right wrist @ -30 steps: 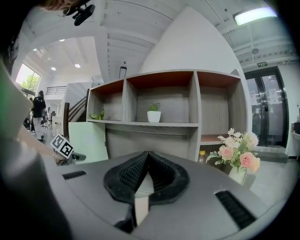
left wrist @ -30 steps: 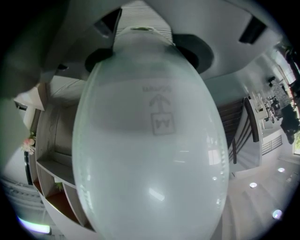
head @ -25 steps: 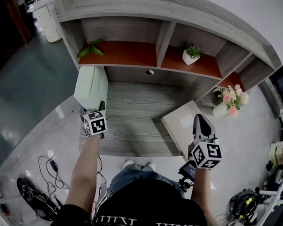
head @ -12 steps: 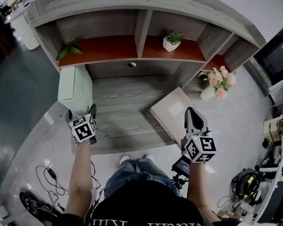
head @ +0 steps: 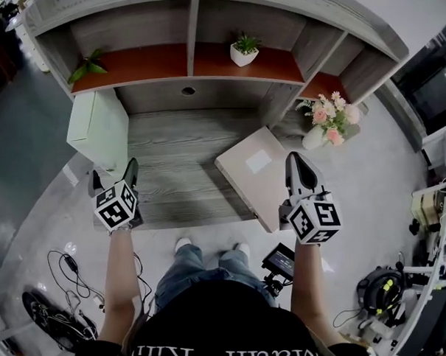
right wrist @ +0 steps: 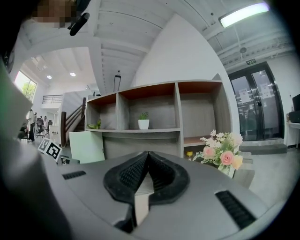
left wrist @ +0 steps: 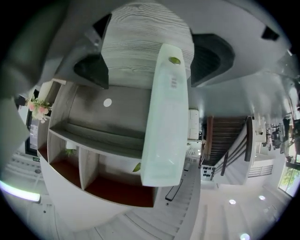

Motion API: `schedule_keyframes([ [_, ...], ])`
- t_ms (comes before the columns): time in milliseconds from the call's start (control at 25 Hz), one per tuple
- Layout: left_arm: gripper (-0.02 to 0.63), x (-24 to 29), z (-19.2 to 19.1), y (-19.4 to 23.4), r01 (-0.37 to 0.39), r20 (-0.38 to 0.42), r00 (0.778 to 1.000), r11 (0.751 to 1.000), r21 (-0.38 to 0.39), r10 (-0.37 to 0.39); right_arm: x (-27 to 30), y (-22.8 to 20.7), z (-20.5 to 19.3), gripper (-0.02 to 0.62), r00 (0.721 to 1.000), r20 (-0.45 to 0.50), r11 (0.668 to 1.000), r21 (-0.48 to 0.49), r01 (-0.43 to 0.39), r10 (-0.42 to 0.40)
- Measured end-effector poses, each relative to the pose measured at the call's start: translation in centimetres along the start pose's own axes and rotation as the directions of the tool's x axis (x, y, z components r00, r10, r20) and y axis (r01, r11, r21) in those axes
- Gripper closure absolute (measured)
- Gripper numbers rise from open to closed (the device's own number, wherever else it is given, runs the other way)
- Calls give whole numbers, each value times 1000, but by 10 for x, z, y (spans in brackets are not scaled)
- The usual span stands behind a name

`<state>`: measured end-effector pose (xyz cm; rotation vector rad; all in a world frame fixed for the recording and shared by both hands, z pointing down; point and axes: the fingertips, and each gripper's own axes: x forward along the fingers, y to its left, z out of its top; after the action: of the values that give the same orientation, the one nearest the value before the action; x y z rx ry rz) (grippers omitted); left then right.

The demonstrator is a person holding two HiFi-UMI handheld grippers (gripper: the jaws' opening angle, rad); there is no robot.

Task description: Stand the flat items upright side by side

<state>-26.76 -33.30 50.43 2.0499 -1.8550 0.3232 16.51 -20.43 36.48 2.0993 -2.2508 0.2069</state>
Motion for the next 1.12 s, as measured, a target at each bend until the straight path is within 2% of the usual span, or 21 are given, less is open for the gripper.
schedule_keyframes([
  [160,75,-22,0,-39,4,27,1000,1000,5,-4,-22,-36,-1,581,1000,-1,1000,-11,-21,21],
  [360,77,-43,-4,-89,21,48,999,999,-25,-20,-47,-91,-10,581,1000,-13,1000,4,-27,27],
  [600,77,-58,-17,-154,47,35,998,999,-14,-47,-66,-148,-13,581,999,1,999,22,-43,43],
  [920,77,-59,-60,-254,134,-57,989,991,-4,-134,-81,-200,-26,581,997,-13,996,36,-79,80],
  [1120,77,-54,-112,-309,181,-190,965,983,0,-178,-89,-217,-42,581,994,-38,994,60,-97,99],
])
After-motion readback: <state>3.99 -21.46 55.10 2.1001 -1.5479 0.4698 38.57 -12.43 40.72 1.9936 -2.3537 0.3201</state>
